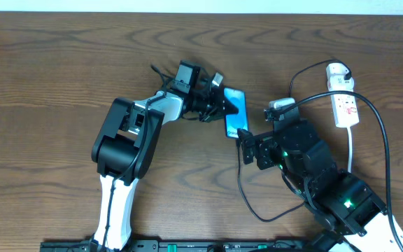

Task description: Plug charger to phone and switch on socket

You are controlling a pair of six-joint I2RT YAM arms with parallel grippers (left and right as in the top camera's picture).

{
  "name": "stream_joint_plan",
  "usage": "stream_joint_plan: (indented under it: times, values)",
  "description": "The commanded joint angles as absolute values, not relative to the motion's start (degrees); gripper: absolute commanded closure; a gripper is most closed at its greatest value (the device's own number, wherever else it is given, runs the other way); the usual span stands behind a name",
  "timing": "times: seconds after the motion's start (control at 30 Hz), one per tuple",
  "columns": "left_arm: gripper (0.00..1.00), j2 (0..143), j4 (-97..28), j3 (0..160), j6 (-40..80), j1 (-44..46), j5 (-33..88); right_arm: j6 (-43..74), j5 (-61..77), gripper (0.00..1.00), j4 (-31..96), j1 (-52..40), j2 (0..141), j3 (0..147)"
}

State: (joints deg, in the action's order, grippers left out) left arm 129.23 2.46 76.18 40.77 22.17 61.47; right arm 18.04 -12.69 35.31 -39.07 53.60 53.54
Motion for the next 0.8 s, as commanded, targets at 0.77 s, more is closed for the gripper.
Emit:
stream_joint_plan:
  times: [0.77]
  values:
    - [0.83,128.7,-7.5,77.5,31.1,22.2,48.3,18.8,-17.3,0.01,31.4,-38.5,58.0,54.6]
